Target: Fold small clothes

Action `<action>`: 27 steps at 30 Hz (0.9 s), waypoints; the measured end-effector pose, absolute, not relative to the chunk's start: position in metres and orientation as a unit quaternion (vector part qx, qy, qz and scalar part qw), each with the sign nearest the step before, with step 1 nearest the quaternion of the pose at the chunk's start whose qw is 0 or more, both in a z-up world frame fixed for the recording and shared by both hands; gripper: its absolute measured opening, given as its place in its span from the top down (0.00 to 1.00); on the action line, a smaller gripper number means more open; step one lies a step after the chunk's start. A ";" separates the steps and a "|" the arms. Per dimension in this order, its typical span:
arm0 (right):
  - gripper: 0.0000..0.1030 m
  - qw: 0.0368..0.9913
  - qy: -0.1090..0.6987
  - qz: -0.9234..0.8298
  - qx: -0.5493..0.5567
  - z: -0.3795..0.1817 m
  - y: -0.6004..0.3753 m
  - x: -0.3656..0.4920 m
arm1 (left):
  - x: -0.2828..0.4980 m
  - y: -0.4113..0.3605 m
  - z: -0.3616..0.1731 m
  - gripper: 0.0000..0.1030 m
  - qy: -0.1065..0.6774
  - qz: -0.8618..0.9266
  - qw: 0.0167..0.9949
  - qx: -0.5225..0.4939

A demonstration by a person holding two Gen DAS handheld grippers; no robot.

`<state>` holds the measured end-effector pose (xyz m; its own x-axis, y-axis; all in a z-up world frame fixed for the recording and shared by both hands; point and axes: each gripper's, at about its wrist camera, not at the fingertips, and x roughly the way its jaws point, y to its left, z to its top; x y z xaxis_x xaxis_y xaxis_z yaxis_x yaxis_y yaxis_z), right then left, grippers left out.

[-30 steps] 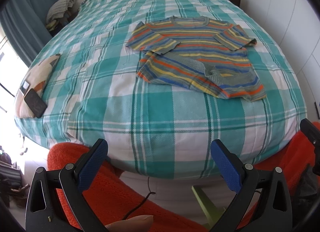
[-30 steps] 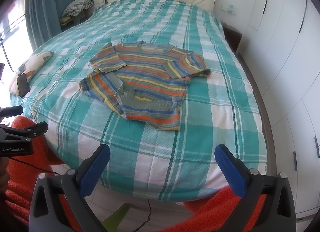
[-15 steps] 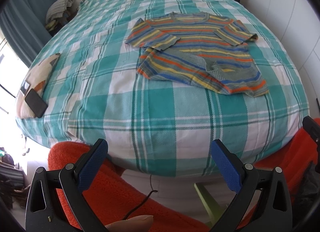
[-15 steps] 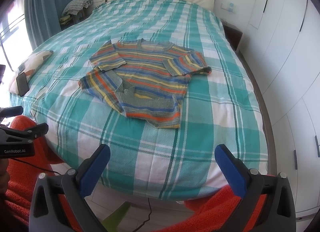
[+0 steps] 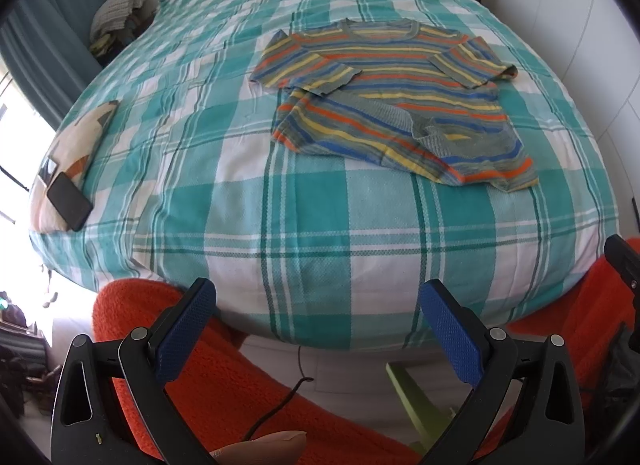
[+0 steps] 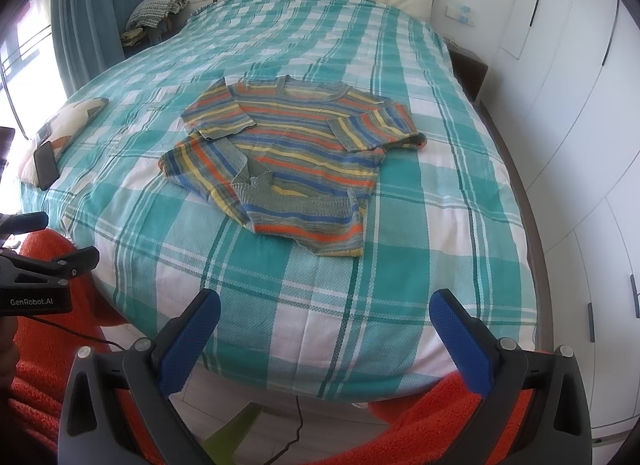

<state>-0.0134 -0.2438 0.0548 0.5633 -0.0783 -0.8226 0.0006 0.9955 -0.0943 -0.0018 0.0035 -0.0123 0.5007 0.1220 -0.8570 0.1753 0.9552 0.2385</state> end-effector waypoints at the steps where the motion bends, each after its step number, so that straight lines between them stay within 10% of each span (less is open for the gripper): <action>1: 0.00 0.883 0.467 -0.022 -0.042 0.054 -0.243 -0.014 | -0.002 0.003 -0.012 0.00 0.498 -0.012 0.854 0.153; 27: 0.00 0.875 0.482 -0.003 -0.052 0.052 -0.234 -0.006 | 0.004 0.004 -0.013 0.00 0.505 -0.033 0.855 0.113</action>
<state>-0.0055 -0.2339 0.0522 0.5361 -0.0551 -0.8424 -0.0450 0.9946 -0.0937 0.0037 0.0039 -0.0132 0.4869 0.0584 -0.8715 0.1710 0.9721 0.1607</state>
